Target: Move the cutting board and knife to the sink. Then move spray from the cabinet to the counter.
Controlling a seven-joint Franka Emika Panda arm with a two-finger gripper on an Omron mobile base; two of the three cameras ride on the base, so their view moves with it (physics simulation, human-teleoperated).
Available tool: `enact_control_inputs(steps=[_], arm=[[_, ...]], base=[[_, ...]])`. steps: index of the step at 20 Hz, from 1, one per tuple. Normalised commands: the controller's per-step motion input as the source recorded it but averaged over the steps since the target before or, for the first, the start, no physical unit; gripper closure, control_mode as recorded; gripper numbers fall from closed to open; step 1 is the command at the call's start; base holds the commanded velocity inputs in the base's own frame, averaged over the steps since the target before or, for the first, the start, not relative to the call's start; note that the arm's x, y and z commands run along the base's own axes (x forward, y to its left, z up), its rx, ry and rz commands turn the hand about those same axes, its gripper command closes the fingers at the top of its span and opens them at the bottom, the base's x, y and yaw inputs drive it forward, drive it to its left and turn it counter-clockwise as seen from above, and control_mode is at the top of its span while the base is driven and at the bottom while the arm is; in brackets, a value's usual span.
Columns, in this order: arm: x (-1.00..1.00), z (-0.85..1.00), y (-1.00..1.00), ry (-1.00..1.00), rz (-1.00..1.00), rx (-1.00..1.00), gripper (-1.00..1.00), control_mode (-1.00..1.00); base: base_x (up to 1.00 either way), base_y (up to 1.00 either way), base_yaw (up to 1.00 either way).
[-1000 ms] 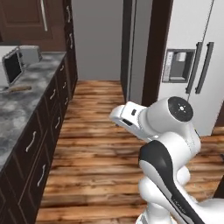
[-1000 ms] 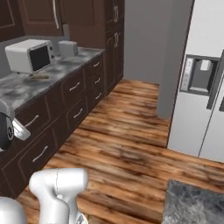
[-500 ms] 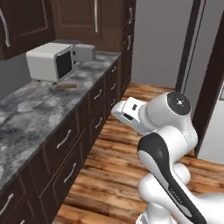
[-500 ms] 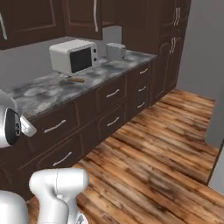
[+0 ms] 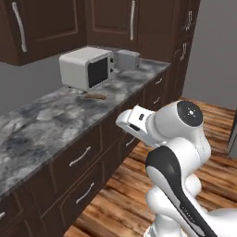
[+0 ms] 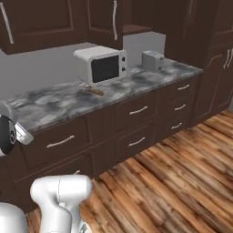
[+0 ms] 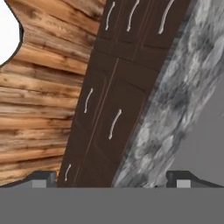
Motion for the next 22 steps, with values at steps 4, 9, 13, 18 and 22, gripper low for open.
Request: enact_control_inputs(steps=[4, 9, 13, 18, 22], arm=[[0.0, 0.0, 0.0, 0.0, 0.0, 0.0, -1.0, 1.0], [0.0, 0.0, 0.0, 0.0, 0.0, 0.0, -1.0, 1.0], [0.0, 0.0, 0.0, 0.0, 0.0, 0.0, -1.0, 1.0], [0.0, 0.0, 0.0, 0.0, 0.0, 0.0, -1.0, 1.0], [0.0, 0.0, 0.0, 0.0, 0.0, 0.0, -1.0, 1.0]], base=[[0.65, -1.0, 0.11], [0.44, -1.0, 0.0], [1.0, -1.0, 0.08], [1.0, -0.95, 0.17], [0.98, -0.83, 0.33]])
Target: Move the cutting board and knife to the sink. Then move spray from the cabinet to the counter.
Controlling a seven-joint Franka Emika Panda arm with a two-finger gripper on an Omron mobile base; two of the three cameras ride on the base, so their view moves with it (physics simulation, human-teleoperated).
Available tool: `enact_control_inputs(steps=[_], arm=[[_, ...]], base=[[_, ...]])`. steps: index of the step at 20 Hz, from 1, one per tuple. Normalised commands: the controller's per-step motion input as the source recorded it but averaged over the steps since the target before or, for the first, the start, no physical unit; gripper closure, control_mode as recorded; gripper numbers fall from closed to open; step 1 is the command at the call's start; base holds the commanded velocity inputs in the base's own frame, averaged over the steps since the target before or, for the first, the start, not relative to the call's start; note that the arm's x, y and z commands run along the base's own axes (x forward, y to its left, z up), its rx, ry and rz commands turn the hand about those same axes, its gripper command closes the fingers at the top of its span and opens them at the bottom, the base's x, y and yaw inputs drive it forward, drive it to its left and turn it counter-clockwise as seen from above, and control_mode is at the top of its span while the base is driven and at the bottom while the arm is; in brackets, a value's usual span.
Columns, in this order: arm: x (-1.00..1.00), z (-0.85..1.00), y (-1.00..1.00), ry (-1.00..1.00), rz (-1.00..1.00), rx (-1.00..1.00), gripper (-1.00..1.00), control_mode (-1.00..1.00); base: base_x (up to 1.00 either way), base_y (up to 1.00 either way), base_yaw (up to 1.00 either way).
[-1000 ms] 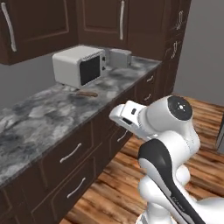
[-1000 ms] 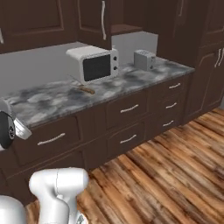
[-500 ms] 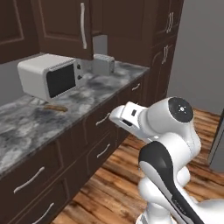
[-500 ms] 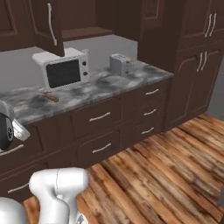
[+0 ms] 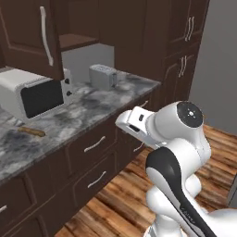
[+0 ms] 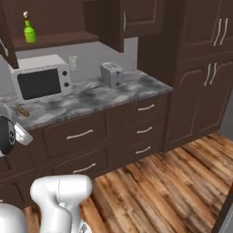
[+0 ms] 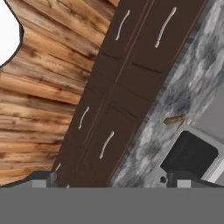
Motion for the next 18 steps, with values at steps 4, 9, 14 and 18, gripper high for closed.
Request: enact_control_inputs(steps=[4, 9, 14, 18], arm=[[0.0, 0.0, 0.0, 0.0, 0.0, 0.0, -1.0, 1.0], [0.0, 0.0, 0.0, 0.0, 0.0, 0.0, -1.0, 1.0], [0.0, 0.0, 0.0, 0.0, 0.0, 0.0, -1.0, 1.0], [0.0, 0.0, 0.0, 0.0, 0.0, 0.0, -1.0, 1.0]], base=[[0.87, -0.64, 0.48], [0.8, -0.5, 0.55], [0.83, -0.47, 0.57], [0.99, -0.69, 0.33]])
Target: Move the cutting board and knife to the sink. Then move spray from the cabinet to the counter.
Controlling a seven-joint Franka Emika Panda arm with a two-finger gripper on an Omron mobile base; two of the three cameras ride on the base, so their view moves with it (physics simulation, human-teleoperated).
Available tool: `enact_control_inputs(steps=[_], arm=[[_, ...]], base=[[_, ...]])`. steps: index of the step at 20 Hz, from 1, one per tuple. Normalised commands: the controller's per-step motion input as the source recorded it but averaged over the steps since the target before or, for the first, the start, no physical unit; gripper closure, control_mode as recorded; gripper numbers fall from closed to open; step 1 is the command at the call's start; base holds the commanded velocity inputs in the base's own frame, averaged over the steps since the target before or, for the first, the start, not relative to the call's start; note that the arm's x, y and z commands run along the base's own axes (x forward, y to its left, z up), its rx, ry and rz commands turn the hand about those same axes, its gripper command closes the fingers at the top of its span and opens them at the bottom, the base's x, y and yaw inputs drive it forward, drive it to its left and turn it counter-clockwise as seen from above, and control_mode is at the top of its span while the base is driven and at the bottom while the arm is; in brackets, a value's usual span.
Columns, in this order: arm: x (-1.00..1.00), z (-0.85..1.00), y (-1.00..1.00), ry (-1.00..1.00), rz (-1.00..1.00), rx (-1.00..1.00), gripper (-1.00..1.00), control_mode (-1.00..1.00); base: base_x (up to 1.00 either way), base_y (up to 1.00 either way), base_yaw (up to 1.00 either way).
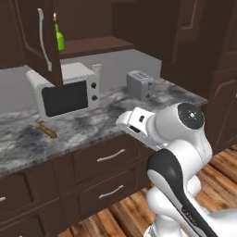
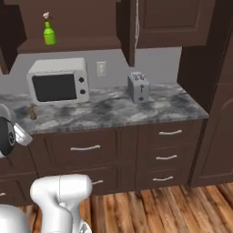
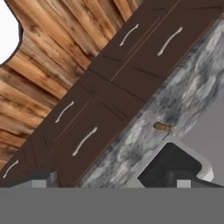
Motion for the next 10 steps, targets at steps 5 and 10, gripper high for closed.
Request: enact_control_inputs(steps=[5, 10], arm=[[0.0, 0.0, 0.0, 0.0, 0.0, 0.0, -1.0, 1.0], [0.0, 0.0, 0.0, 0.0, 0.0, 0.0, -1.0, 1.0]], base=[[0.98, -0.91, 0.18], [1.0, -0.68, 0.06]])
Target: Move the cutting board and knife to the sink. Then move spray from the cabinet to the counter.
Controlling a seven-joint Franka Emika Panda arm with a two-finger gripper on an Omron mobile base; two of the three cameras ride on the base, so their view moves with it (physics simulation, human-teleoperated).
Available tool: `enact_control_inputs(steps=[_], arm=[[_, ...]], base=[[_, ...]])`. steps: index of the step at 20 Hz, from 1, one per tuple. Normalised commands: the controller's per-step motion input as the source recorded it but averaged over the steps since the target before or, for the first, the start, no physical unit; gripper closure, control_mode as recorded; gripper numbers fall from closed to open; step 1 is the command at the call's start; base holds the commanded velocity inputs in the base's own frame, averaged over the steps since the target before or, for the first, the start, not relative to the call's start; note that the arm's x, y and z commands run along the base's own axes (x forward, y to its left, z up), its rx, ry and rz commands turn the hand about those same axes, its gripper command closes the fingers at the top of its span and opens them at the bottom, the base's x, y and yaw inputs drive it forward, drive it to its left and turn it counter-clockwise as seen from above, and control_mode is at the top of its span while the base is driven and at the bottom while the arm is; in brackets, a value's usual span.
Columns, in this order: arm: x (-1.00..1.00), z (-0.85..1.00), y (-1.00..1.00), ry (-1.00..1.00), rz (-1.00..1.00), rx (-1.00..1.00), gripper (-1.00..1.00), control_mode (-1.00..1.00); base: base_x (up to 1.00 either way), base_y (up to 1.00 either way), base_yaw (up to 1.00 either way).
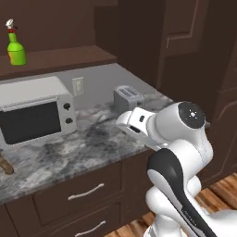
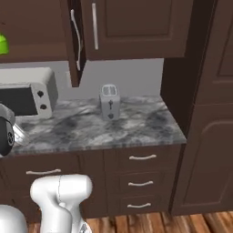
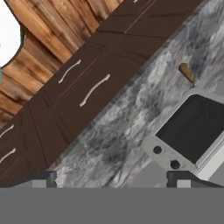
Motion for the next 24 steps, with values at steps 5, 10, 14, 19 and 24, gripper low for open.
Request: enact_control_inputs(steps=[5, 10, 14, 19, 24], arm=[[0.0, 0.0, 0.0, 0.0, 0.0, 0.0, -1.0, 1.0], [0.0, 0.0, 0.0, 0.0, 0.0, 0.0, -1.0, 1.0], [0.0, 0.0, 0.0, 0.0, 0.0, 0.0, -1.0, 1.0], [0.0, 0.0, 0.0, 0.0, 0.0, 0.0, -1.0, 1.0], [0.0, 0.0, 0.0, 0.0, 0.0, 0.0, -1.0, 1.0]], base=[[0.93, -0.04, 0.28], [0.14, 0.54, 0.55], [0.0, 0.17, 0.45], [-0.07, 0.0, 0.28], [0.4, 0.15, 0.05]])
